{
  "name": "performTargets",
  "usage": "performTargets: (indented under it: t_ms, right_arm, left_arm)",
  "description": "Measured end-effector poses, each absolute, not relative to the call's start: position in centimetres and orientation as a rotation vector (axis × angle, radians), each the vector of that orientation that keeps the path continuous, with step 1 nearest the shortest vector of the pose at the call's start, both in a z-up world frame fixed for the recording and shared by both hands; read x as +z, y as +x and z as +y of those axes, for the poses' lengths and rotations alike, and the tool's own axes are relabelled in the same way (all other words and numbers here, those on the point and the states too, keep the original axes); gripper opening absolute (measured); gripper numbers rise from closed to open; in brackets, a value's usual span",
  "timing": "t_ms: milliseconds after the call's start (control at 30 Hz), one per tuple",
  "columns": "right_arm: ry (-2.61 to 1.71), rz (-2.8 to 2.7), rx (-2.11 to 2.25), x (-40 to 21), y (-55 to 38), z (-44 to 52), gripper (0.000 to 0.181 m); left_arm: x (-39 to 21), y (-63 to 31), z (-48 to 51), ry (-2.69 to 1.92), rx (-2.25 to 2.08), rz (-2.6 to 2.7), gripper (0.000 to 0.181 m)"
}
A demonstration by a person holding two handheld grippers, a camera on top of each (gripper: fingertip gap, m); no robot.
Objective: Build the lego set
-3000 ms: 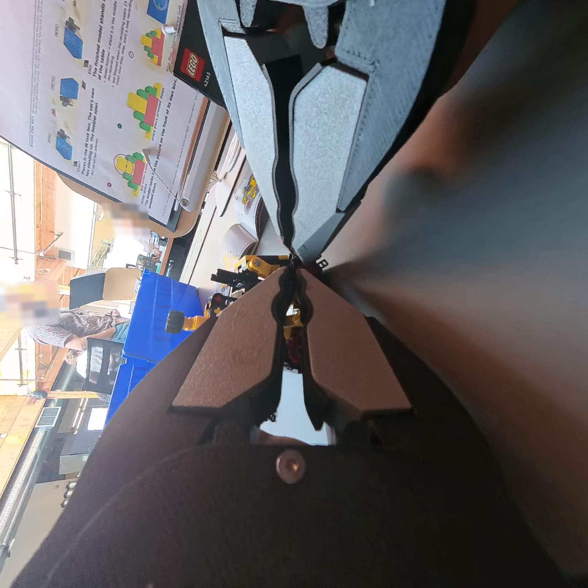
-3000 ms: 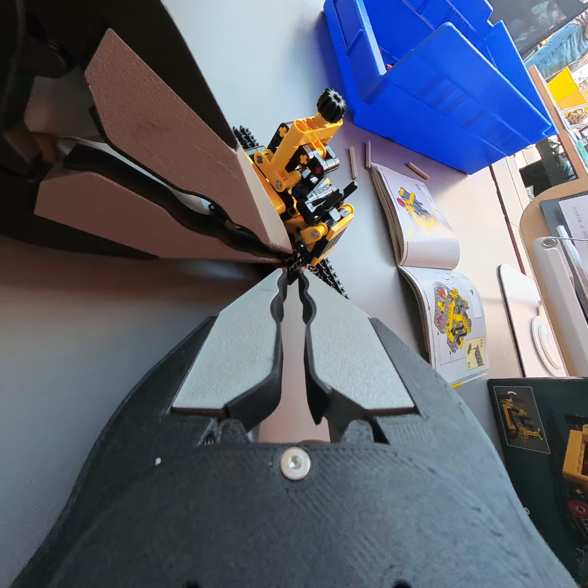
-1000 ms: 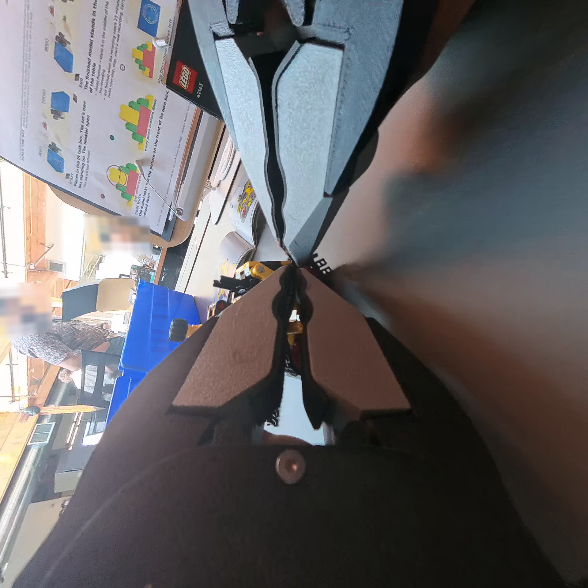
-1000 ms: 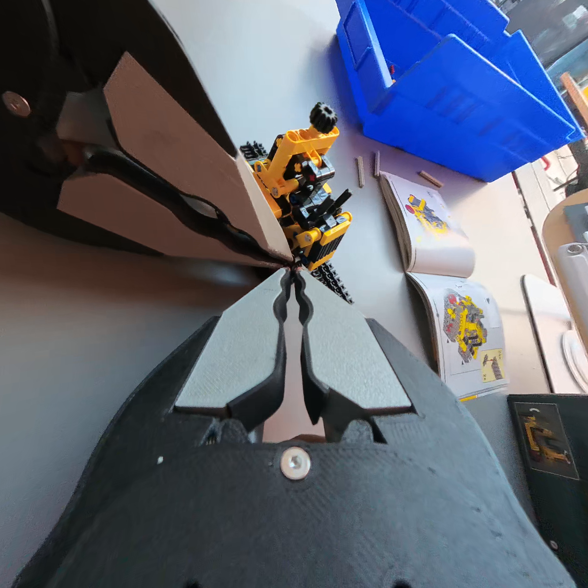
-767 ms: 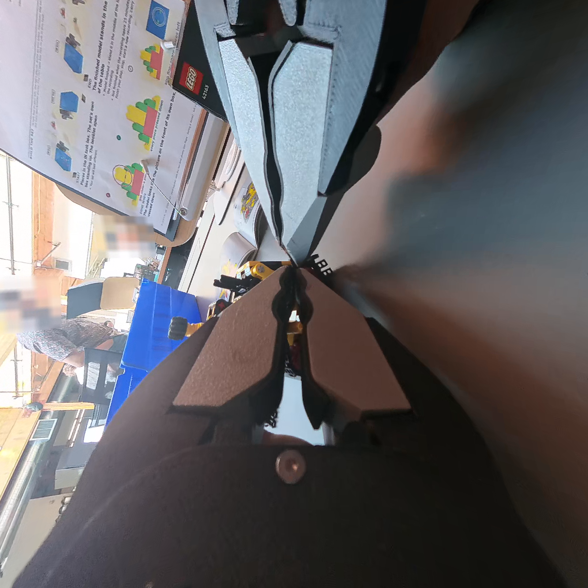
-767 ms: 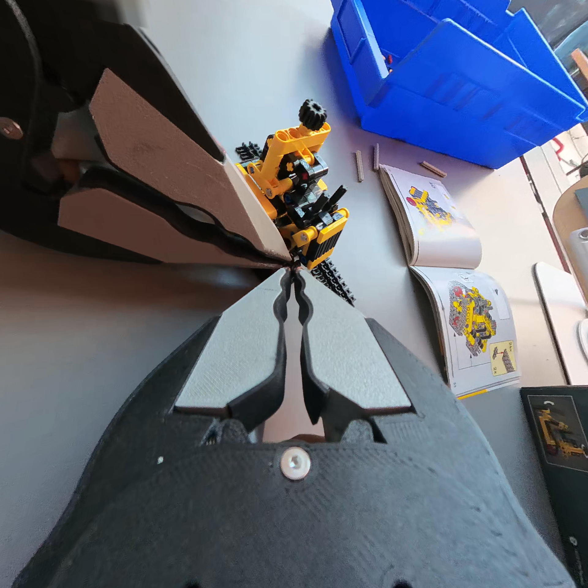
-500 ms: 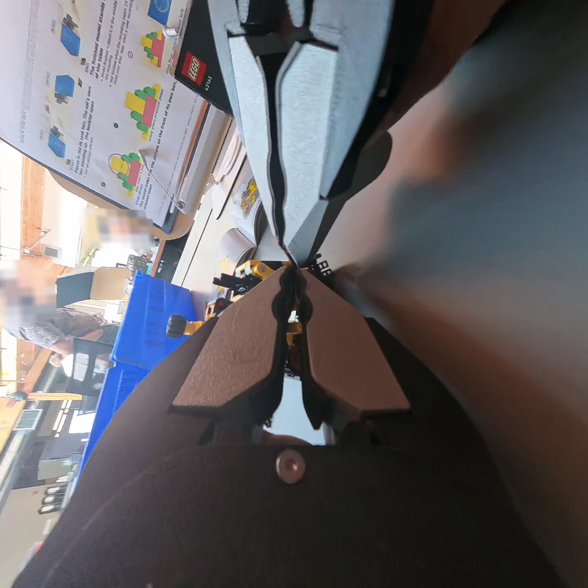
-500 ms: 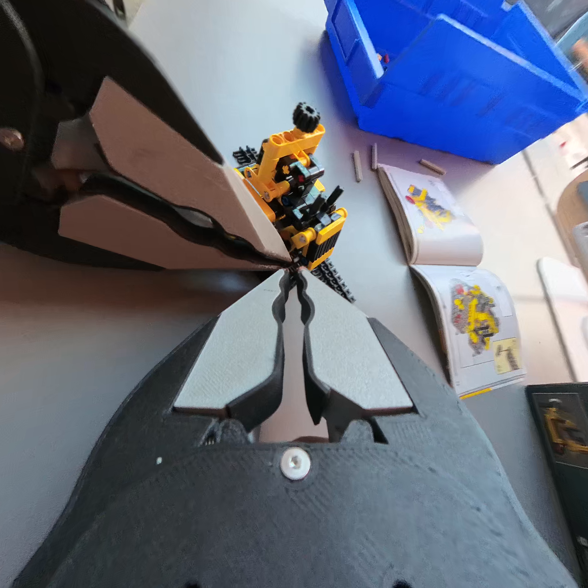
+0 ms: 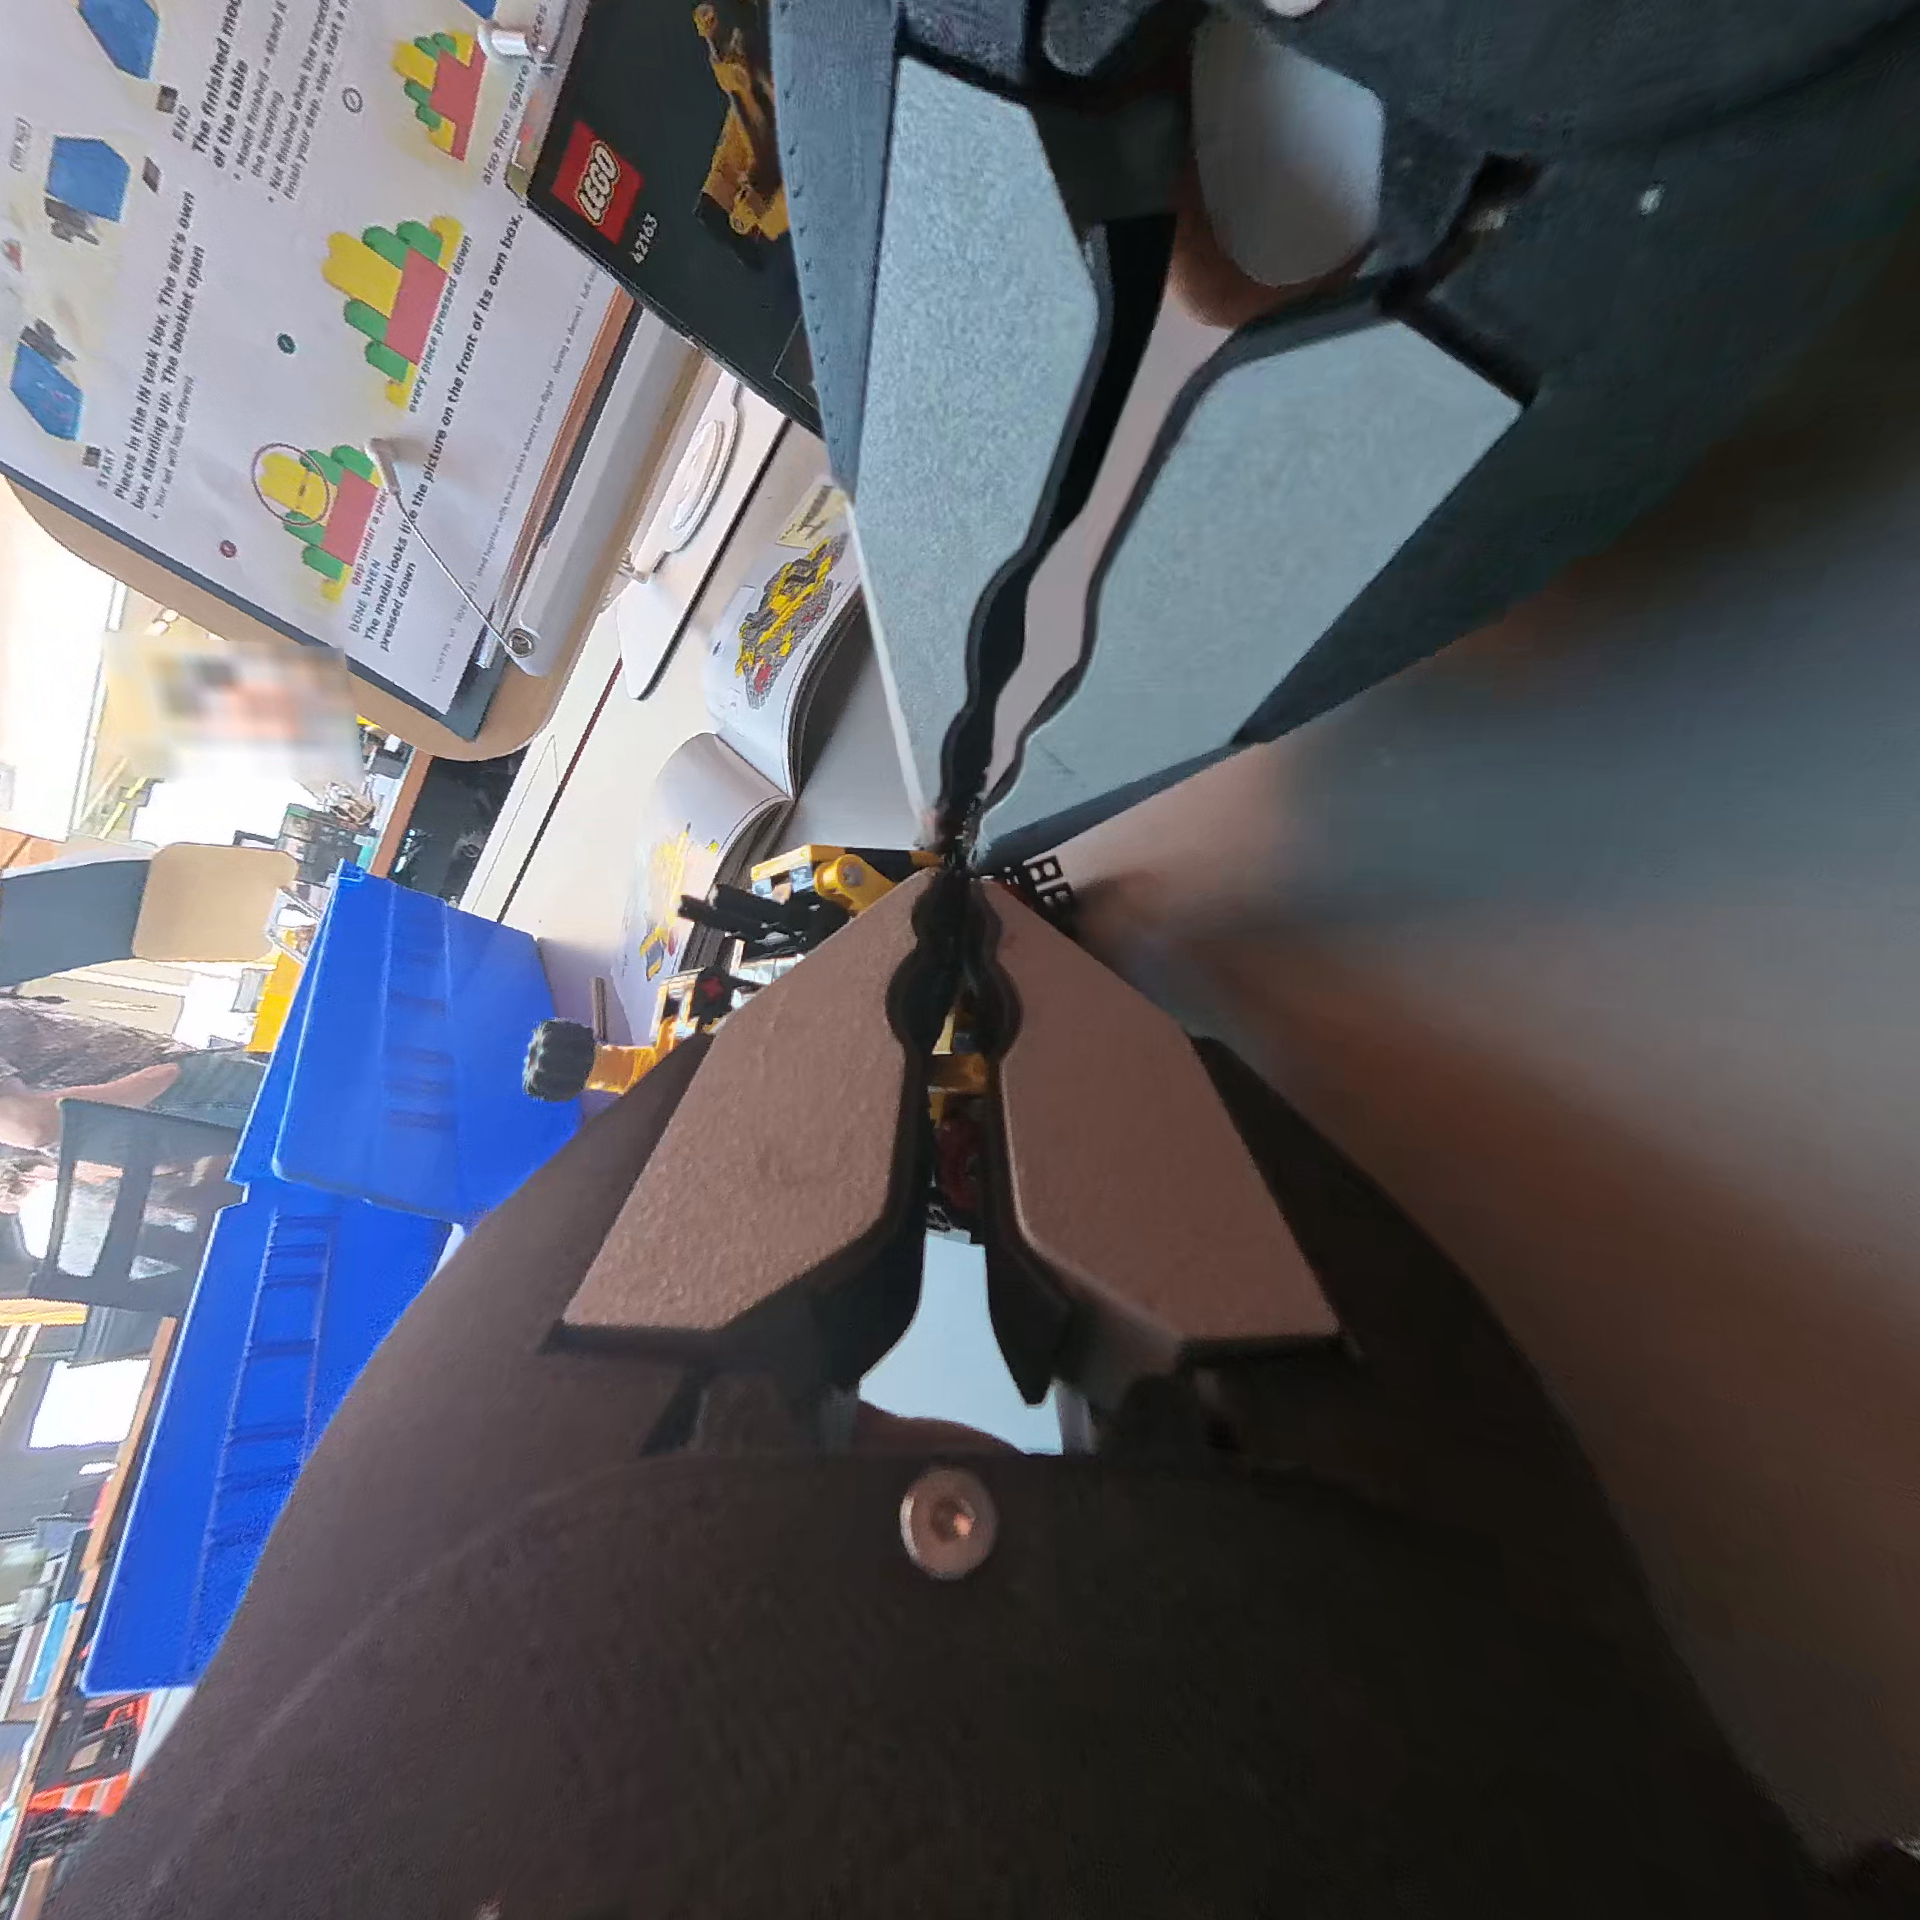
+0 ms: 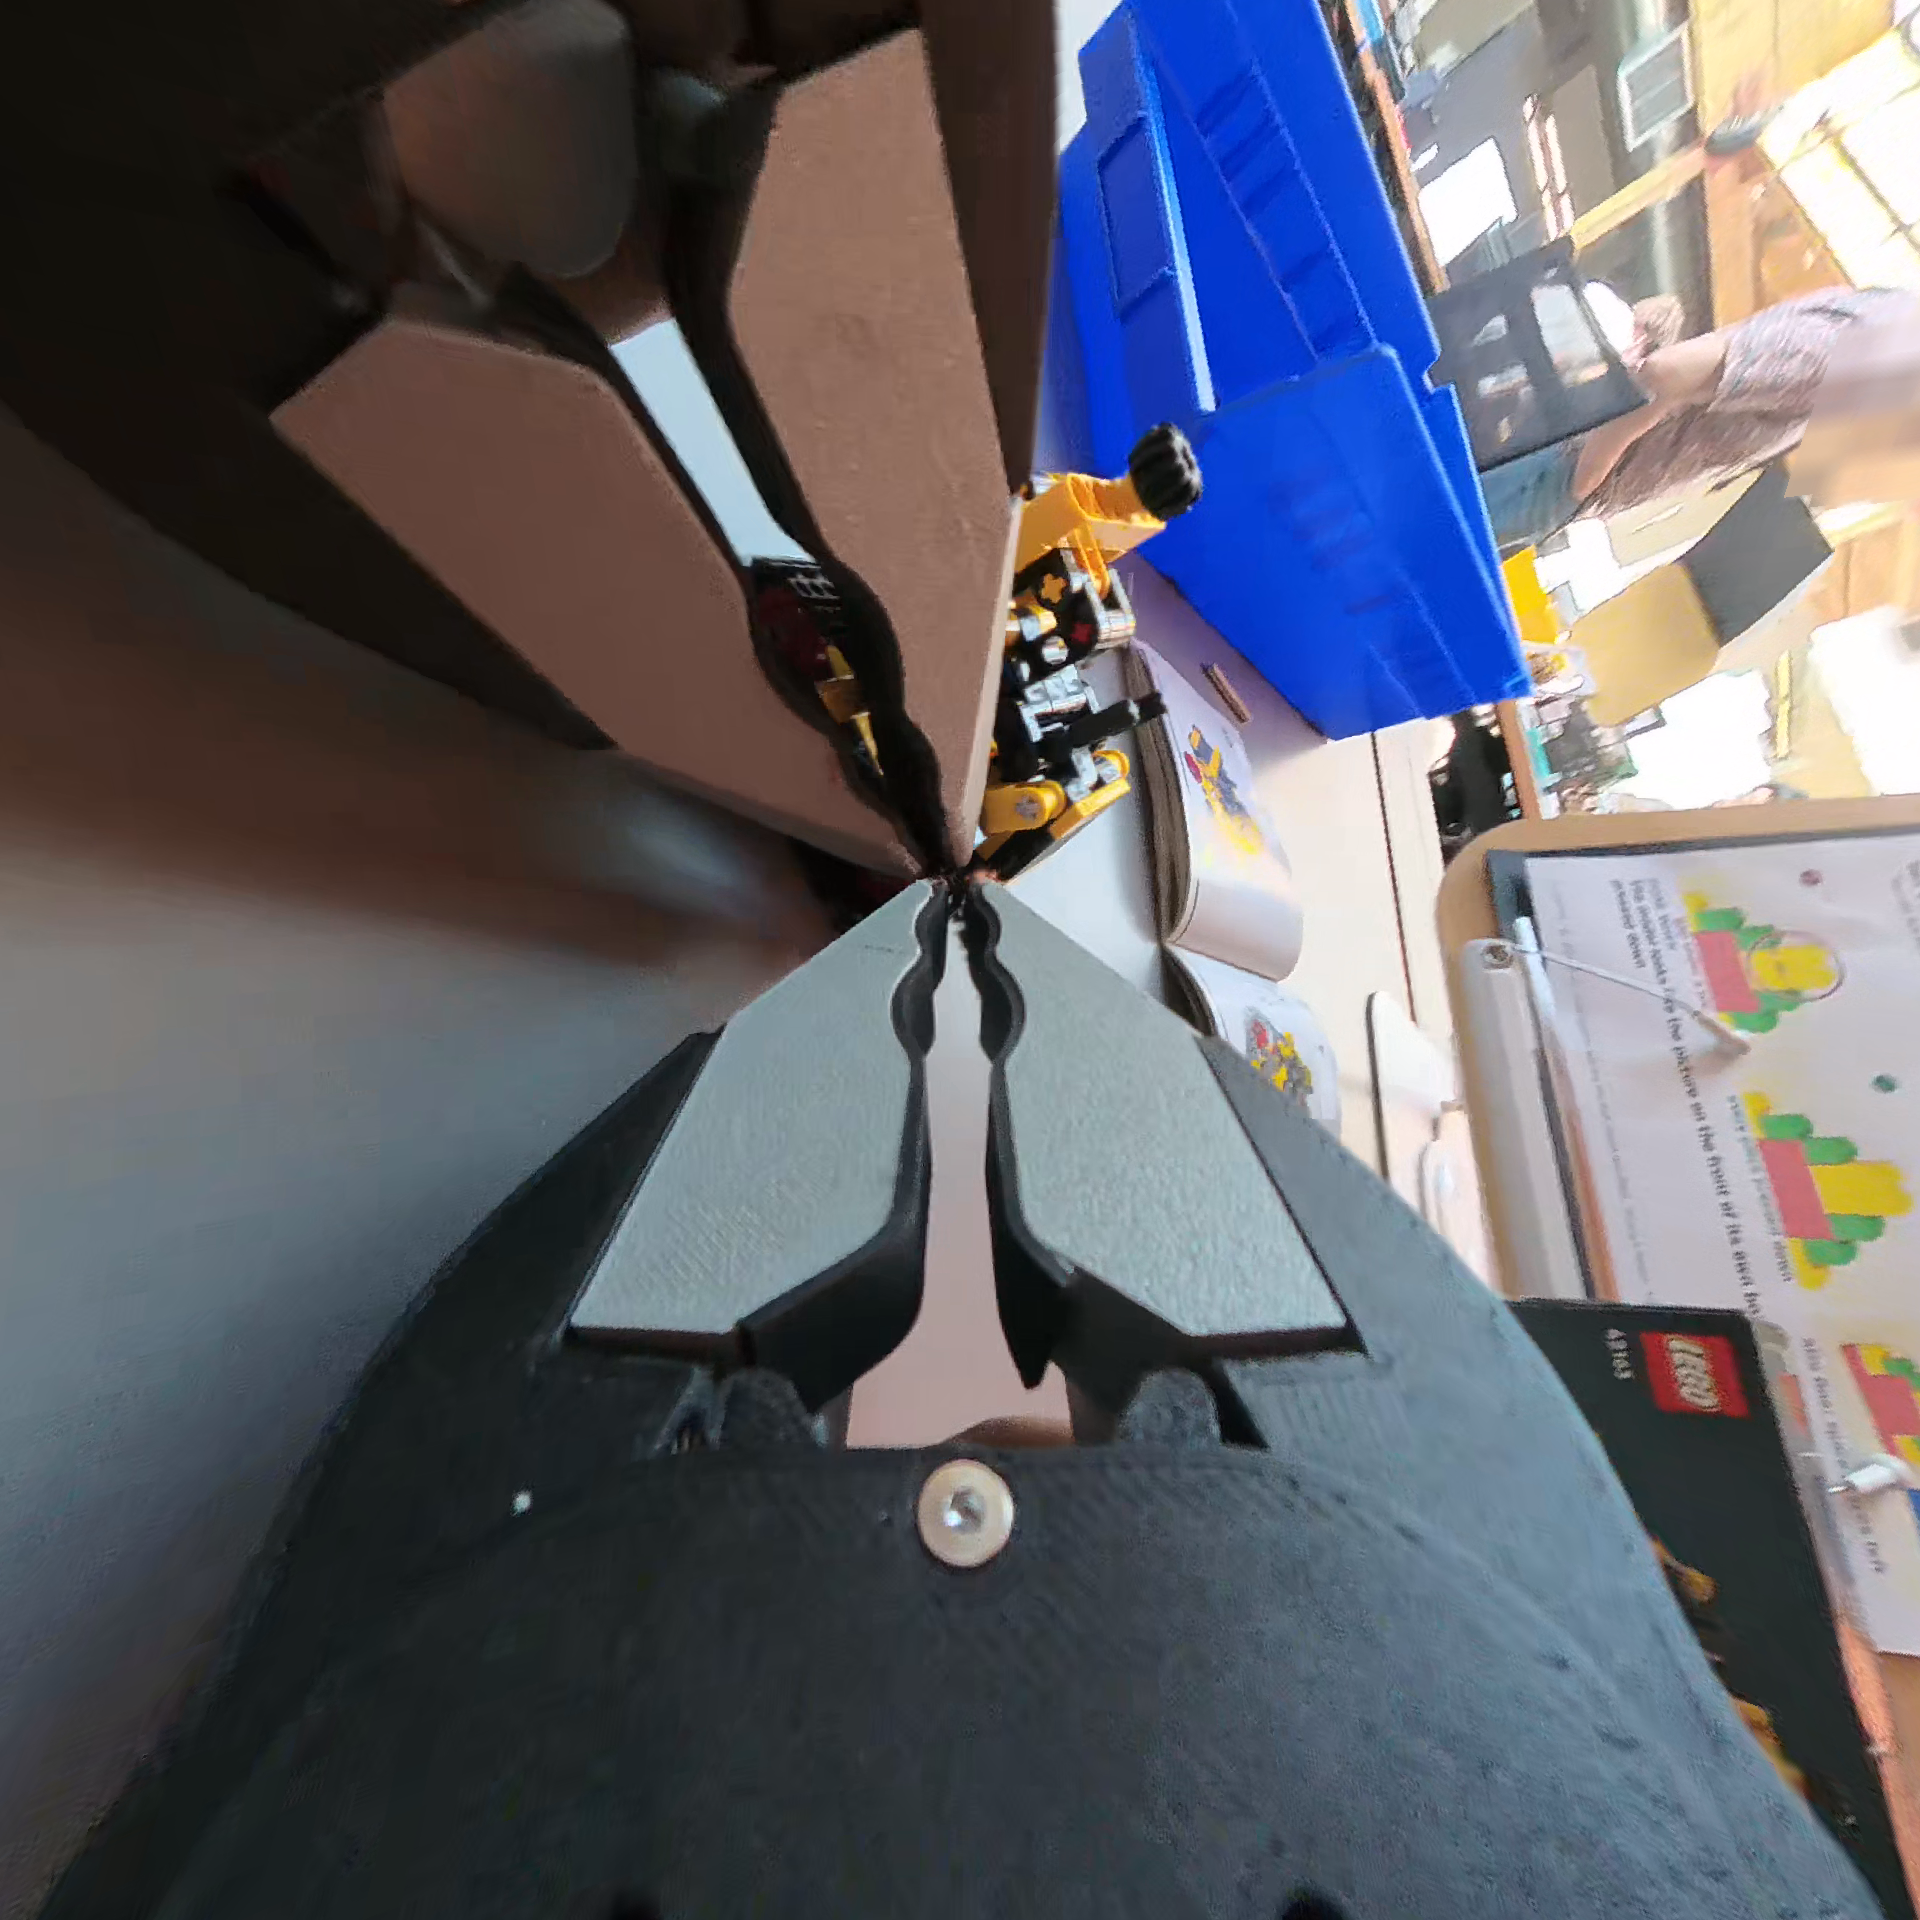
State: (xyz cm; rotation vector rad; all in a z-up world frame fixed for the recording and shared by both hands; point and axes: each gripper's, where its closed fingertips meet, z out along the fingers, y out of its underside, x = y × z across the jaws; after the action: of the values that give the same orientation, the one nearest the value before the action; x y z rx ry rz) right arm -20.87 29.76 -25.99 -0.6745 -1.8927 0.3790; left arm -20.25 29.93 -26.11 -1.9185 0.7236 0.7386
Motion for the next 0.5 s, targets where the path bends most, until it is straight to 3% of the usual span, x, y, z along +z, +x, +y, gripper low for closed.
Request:
performTargets:
  t_ms: [200,500]
  right_arm:
    - [-0.59,-1.887,0.302,-26.02,-20.87,29.7,0.0]
    - [-0.899,-1.918,0.561,-26.25,-20.99,29.88,0.0]
  left_arm:
    - [-26.11,-20.22,29.87,-1.91,0.731,0.722,0.0]
    - [-26.04,-20.46,29.85,-1.841,0.883,0.772,0.0]
